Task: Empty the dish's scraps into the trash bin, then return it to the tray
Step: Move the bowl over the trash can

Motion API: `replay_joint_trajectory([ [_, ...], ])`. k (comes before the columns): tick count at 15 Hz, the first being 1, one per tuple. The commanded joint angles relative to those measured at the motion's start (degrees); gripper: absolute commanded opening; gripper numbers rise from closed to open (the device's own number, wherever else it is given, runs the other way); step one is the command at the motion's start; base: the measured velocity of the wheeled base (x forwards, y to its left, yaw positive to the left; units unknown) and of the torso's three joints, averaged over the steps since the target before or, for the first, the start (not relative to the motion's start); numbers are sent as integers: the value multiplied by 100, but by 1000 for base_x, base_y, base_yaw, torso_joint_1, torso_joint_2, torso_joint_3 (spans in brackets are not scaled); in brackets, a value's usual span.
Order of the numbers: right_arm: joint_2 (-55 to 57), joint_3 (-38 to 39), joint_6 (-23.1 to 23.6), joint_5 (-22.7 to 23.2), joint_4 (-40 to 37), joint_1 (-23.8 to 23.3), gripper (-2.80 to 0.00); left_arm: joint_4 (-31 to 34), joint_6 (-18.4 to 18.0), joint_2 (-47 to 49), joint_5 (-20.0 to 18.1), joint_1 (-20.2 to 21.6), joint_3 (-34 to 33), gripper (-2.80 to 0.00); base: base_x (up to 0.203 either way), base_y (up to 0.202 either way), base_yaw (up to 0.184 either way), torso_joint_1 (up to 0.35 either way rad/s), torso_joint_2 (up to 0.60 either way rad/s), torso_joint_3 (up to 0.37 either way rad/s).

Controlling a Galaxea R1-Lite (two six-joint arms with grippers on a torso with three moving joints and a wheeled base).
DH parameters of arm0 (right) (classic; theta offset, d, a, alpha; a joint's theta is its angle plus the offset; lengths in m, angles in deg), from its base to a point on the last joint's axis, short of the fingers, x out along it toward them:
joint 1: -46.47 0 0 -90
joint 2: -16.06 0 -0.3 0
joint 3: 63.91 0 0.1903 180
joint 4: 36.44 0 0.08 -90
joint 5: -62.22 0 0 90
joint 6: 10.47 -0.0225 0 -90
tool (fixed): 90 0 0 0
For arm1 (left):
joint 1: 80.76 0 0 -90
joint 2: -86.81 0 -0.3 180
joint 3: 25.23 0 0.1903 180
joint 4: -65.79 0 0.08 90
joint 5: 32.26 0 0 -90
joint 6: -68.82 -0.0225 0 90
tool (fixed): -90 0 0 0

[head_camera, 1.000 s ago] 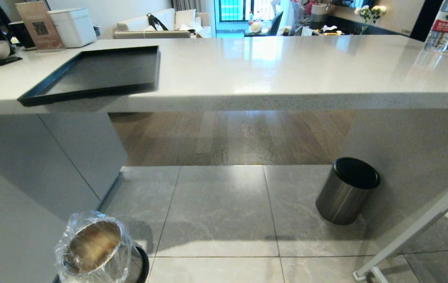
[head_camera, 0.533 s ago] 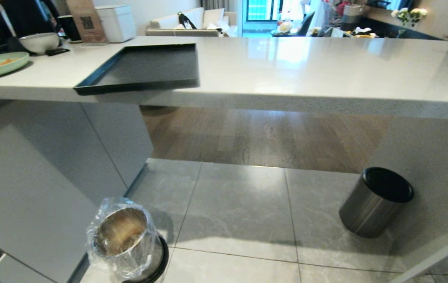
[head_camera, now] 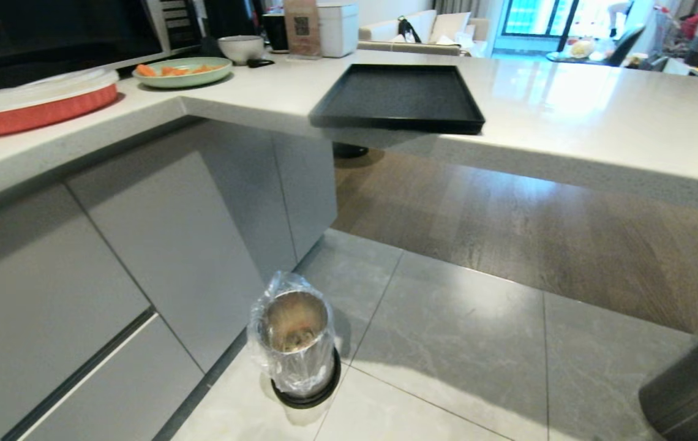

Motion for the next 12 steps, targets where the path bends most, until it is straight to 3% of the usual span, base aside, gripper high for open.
replay_joint_trajectory([
  [1,-1,0,-6,-7,0,1,-280,10,10,-1,-2,4,1,-280,-1,-7,175,7,4,3],
  [7,6,0,-8,0,0,1,-280,10,10,7,24,-49,1,-280,1,-9,169,3,4,3],
  [12,-2,0,-1,-2,0,1,-280,10,10,7,7,-49,-8,-280,-1,-1,35,2,1,1],
])
